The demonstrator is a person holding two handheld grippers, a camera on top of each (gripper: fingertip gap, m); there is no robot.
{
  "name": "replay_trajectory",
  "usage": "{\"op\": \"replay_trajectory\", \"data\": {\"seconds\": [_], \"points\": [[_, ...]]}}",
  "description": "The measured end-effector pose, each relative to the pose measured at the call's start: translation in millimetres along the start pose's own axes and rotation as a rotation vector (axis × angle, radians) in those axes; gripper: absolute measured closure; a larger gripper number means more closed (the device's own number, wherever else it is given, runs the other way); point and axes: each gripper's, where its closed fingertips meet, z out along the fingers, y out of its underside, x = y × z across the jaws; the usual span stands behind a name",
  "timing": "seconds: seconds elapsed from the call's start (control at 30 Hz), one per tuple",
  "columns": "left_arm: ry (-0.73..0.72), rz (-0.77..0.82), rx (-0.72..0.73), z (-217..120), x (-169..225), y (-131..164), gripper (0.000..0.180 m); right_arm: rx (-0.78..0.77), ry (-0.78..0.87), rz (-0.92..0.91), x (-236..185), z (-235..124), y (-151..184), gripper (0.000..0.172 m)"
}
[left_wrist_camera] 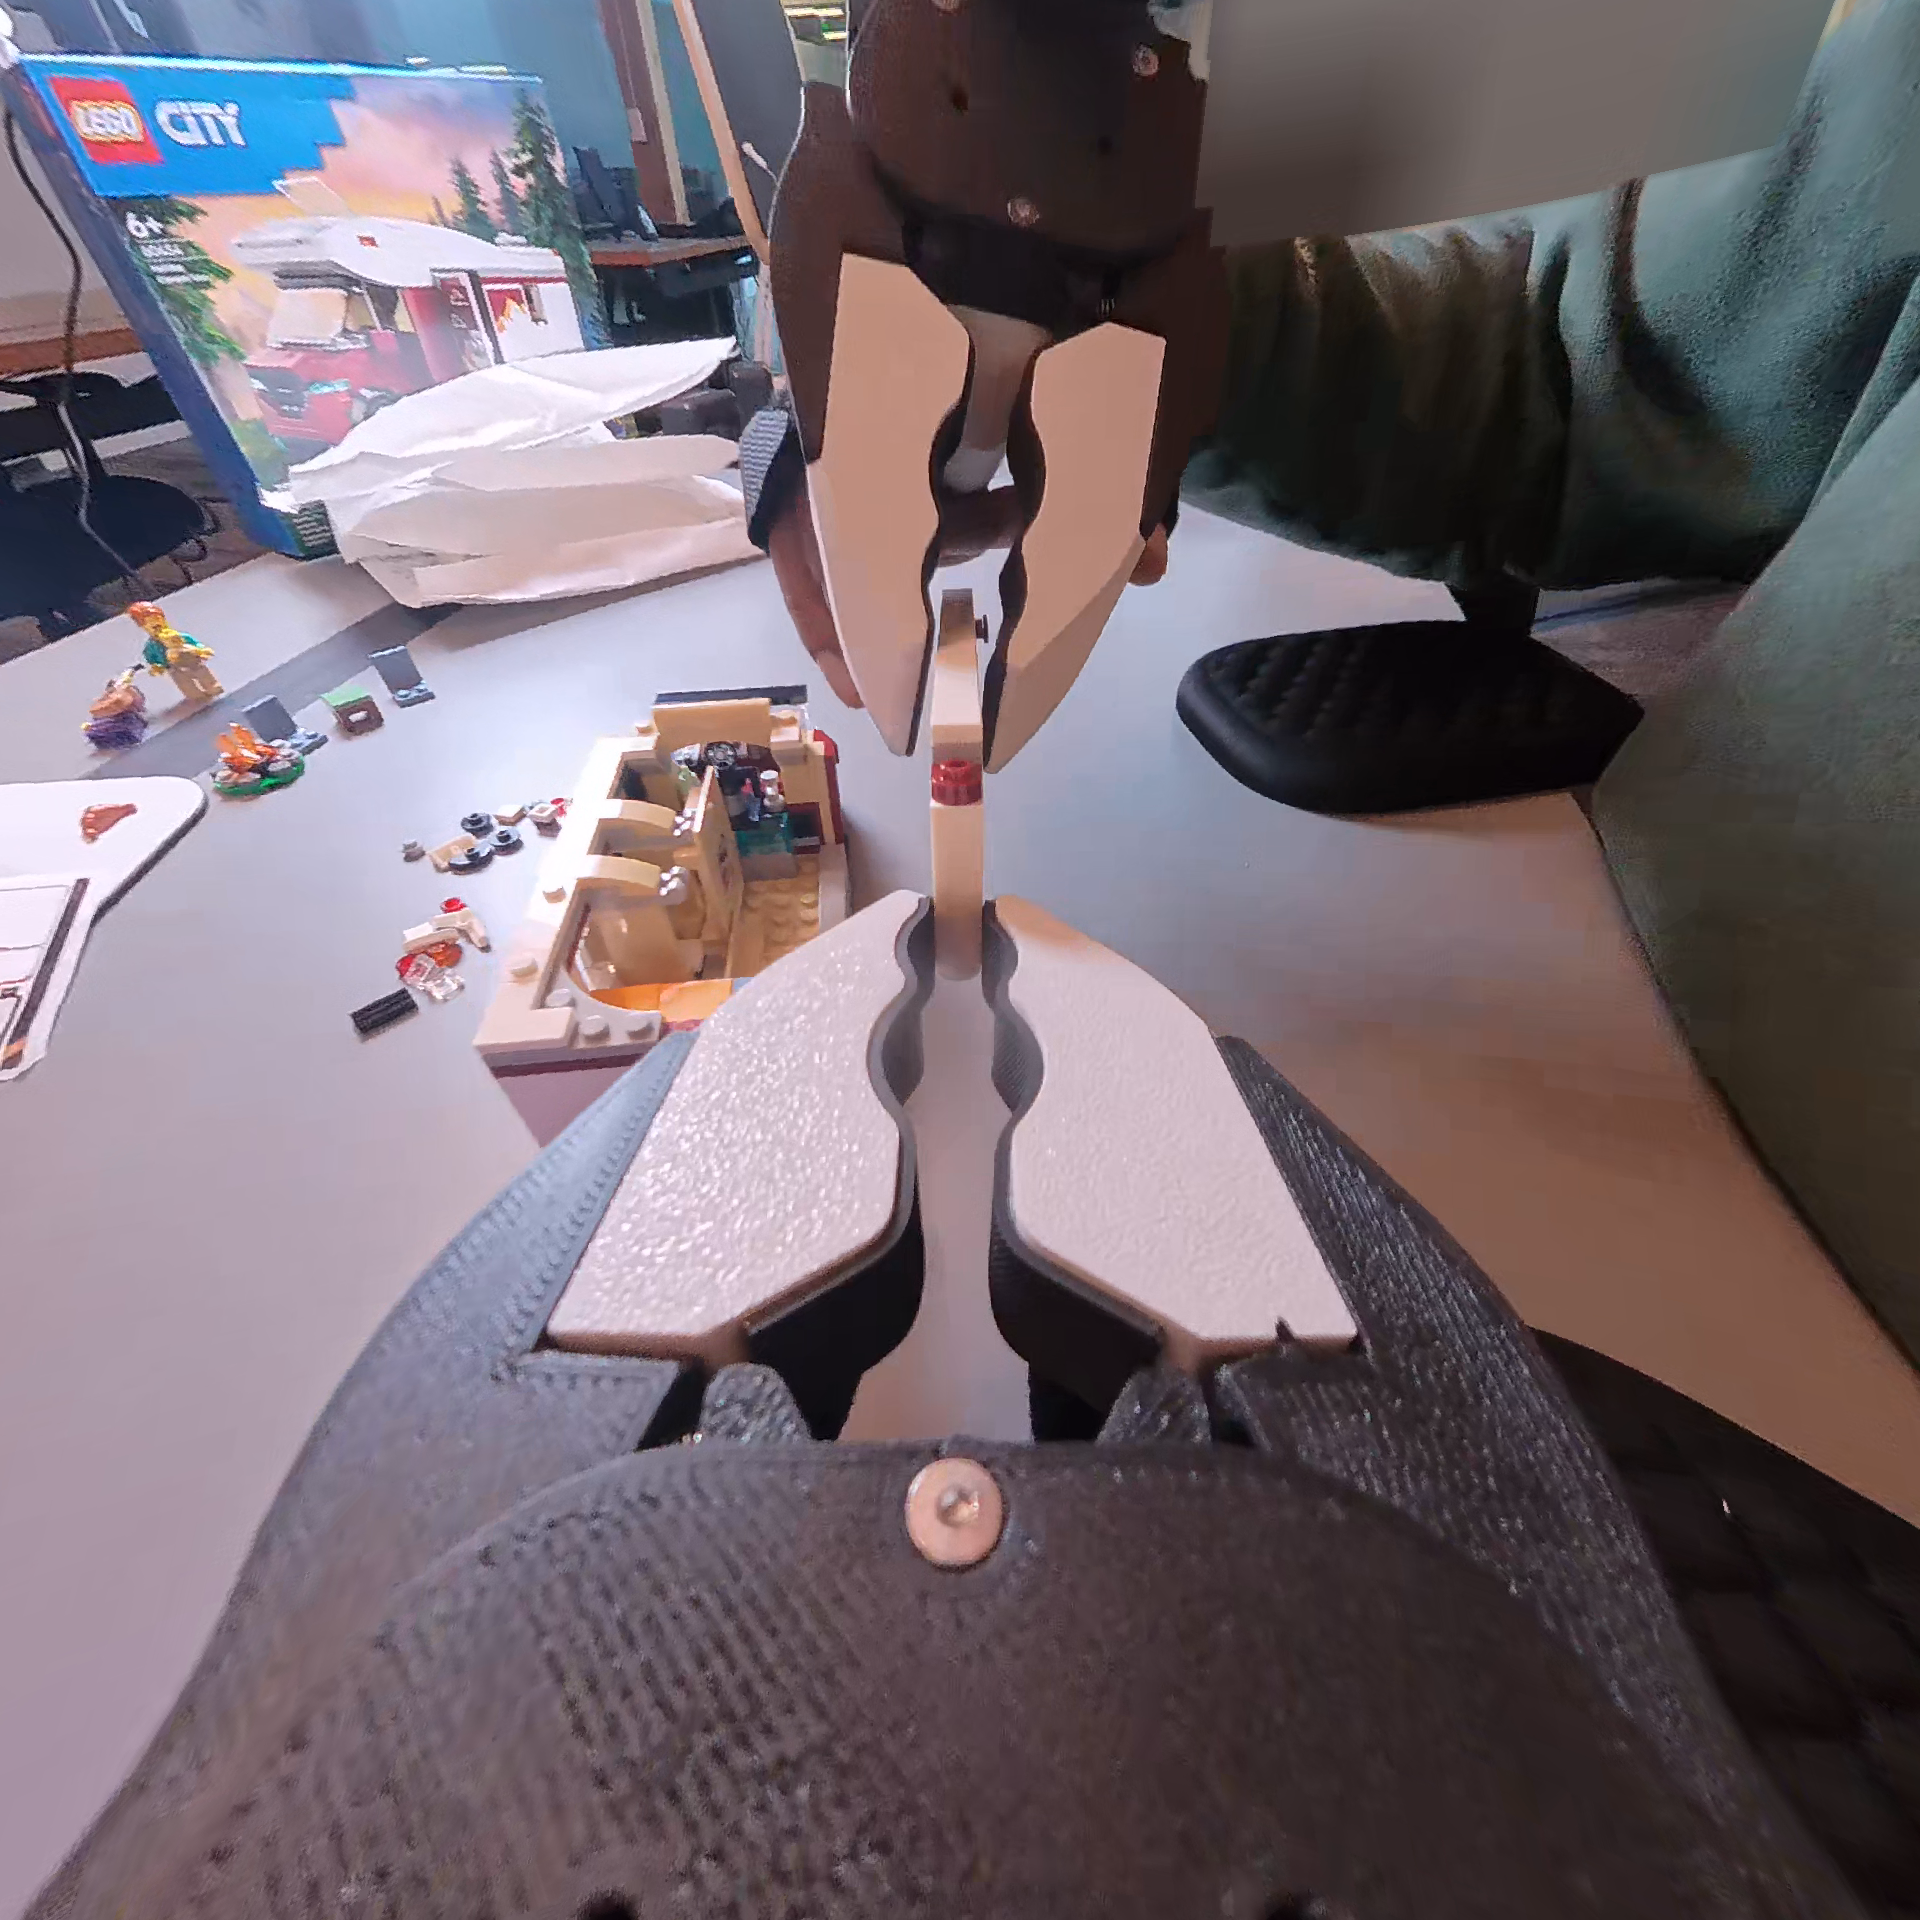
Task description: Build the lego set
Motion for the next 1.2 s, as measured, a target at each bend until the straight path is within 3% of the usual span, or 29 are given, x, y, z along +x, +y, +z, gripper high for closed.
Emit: {"op": "replay_trajectory", "data": {"seconds": [0.23, 0.37, 0.5, 0.77, 1.03, 1.2], "points": [[-0.131, 0.062, -0.006, -4, -16, -3, 0.172, -0.136, -0.134, -0.042, 17, 4, -8, 0.164], [-0.232, 0.07, -0.031, -12, -30, -8, 0.123, -0.223, -0.207, -0.009, 26, 11, 9, 0.165], [-0.277, 0.061, -0.086, -15, -38, -3, 0.107, -0.256, -0.228, 0.007, 26, 23, 20, 0.164], [-0.304, 0.064, -0.146, -15, -45, 10, 0.119, -0.18, -0.243, 0.101, 28, 34, 8, 0.164], [-0.379, 0.142, -0.305, -13, -55, 36, 0.128, -0.115, -0.162, 0.121, 27, 38, 8, 0.164], [-0.383, 0.163, -0.308, -12, -54, 35, 0.134, -0.052, -0.142, 0.142, 28, 38, -1, 0.164]]}}
